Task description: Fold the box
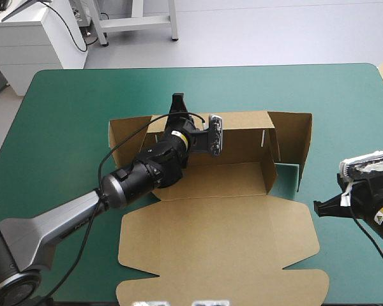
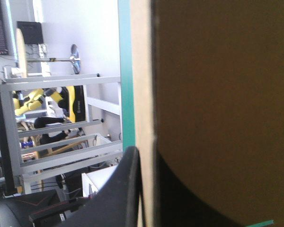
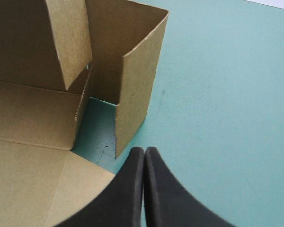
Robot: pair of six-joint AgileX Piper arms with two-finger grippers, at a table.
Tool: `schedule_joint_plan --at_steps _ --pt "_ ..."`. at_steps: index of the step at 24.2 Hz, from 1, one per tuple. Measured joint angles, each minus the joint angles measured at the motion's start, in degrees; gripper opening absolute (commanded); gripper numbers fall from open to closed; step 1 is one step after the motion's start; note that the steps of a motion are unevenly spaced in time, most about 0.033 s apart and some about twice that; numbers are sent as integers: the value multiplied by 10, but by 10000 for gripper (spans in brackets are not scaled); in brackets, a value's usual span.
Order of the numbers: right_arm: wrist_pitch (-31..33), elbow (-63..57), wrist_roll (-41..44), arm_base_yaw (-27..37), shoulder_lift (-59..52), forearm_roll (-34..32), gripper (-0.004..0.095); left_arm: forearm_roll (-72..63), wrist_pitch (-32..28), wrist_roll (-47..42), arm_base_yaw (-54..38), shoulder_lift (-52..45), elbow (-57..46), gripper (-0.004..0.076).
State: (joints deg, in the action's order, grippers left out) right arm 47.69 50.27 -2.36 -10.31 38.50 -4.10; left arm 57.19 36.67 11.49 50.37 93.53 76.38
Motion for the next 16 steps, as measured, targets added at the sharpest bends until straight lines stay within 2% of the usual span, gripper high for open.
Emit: schedule_joint_plan --at_steps 5,10,16 --pt "-6 0 9 0 0 2 -21 137 -43 -144 5 -26 -90 -8" --pt "-11 20 9 0 11 16 -21 240 -27 -249 23 -30 -128 -8" --pt "5 92 -2 0 76 23 -21 265 -15 -289 29 -30 -133 -8"
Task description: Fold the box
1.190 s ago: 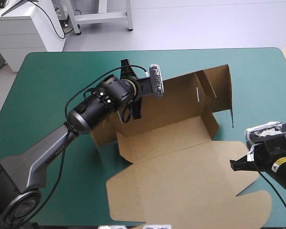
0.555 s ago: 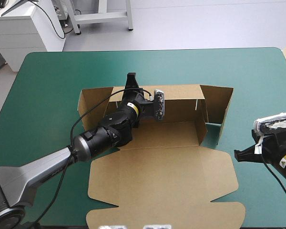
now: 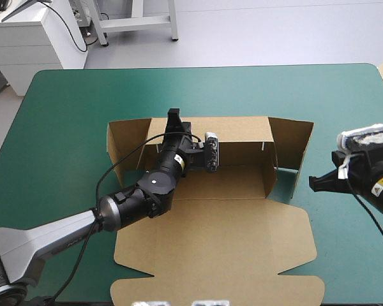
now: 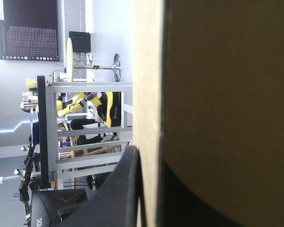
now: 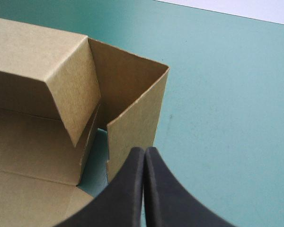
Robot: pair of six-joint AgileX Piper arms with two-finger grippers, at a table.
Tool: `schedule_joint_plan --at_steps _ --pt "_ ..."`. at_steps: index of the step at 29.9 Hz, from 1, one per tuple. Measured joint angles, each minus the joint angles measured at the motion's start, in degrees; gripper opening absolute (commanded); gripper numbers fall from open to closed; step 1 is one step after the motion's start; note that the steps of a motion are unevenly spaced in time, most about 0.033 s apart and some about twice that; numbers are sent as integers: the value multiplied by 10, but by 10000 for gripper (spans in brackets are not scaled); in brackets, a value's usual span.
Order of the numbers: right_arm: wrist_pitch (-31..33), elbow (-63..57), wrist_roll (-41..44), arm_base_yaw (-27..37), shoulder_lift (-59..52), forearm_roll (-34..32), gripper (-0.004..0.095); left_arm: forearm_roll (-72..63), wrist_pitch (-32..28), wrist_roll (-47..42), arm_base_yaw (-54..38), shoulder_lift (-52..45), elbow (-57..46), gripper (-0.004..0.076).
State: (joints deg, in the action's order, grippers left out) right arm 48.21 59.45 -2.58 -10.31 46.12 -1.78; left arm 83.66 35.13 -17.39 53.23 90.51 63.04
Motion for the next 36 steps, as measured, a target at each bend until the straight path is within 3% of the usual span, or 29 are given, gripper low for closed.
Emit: schedule_joint_plan --at_steps 11,24,36 --pt "32 206 -8 0 224 7 -21 4 1 -3 1 0 0 -8" --pt "172 479 -14 0 491 51 -21 5 2 -3 1 0 -1 -8" --pt "222 504 3 0 581 69 -21 6 6 -2 1 0 -1 -8"
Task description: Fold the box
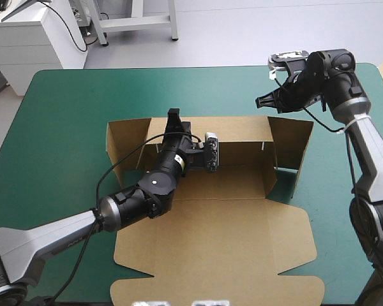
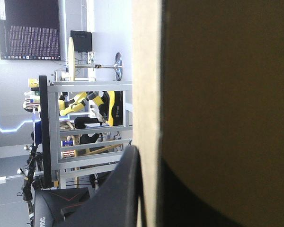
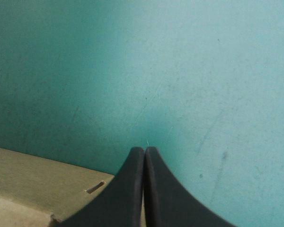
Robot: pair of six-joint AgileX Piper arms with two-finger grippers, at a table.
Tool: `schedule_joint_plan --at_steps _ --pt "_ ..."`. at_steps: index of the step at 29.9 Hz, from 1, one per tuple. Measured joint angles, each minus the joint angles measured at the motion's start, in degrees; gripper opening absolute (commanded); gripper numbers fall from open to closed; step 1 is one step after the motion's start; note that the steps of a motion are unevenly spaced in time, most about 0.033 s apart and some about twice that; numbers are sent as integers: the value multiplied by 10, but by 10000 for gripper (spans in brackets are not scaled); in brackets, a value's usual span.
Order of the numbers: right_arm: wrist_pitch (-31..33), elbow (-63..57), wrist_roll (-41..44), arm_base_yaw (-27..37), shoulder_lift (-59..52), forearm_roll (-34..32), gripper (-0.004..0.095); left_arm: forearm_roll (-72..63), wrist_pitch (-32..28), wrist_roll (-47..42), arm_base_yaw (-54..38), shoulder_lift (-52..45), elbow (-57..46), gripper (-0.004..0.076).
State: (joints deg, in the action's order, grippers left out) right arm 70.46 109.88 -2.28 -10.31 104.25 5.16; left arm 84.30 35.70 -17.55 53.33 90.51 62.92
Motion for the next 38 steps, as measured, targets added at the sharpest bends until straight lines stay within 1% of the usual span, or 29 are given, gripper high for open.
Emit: schedule_joint_plan --at_steps 6,11,19,24,29,33,38 --pt "7 -27 0 0 0 1 -21 -4 5 0 0 0 0 -8" --pt "7 -61 -4 0 -12 20 -21 -8 8 0 0 0 0 -8" --pt "7 -125 -23 0 -69 31 -21 -13 8 0 0 0 0 -8" --pt "-1 -194 -58 0 -112 58 -21 -13 9 1 0 0 0 -8" --pt "-68 -282 -112 0 -160 108 -21 -13 9 1 0 0 0 -8" --pt "-136 -353 -153 0 -216 120 -21 -13 9 1 0 0 0 -8" --pt "-224 -441 -228 0 -293 136 -21 -13 9 2 0 0 0 -8"
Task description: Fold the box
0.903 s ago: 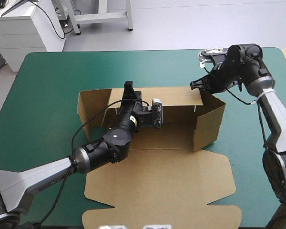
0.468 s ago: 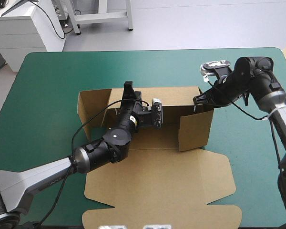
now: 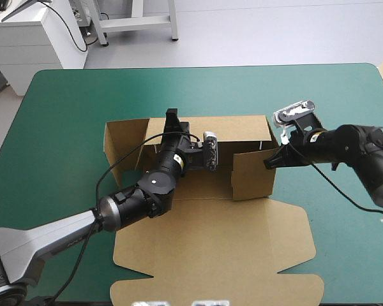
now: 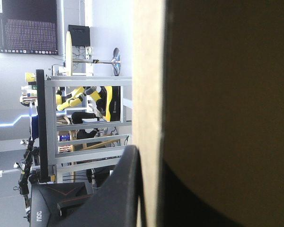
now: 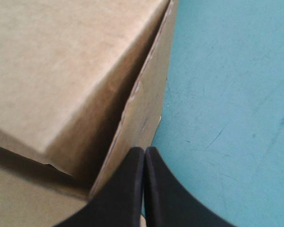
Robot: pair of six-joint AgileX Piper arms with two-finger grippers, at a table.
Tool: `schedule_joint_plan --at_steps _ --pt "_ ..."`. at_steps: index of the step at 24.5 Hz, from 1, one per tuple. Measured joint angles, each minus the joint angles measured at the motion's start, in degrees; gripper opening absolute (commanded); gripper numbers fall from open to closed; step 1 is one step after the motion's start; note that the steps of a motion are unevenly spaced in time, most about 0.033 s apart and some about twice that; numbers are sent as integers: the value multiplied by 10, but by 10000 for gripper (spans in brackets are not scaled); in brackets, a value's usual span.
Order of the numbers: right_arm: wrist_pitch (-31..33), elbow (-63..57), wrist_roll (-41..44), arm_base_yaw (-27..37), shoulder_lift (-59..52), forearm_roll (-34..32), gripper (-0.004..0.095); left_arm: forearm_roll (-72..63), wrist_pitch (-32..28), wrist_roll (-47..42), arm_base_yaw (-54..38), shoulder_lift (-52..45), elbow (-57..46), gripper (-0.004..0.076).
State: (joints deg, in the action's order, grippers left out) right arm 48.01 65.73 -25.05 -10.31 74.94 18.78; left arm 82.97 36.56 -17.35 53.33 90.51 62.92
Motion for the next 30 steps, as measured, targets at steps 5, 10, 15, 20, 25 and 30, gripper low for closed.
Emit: schedule_joint_plan --at_steps 5,10,15,20,25,30 --pt "-64 -69 -58 0 -30 24 -17 0 0 1 0 0 0 -8" --pt "-85 -107 -108 0 -30 33 96 0 0 1 0 0 0 -8" --pt "-85 -113 -163 0 -31 34 384 0 0 1 0 0 0 -8" --pt "-84 -114 -184 1 -31 34 457 0 0 1 0 0 0 -8" --pt "-46 -114 -203 1 -40 40 457 -1 1 10 0 0 0 -8" --pt "-41 -114 -234 1 -42 88 510 -3 1 21 0 0 1 -8"
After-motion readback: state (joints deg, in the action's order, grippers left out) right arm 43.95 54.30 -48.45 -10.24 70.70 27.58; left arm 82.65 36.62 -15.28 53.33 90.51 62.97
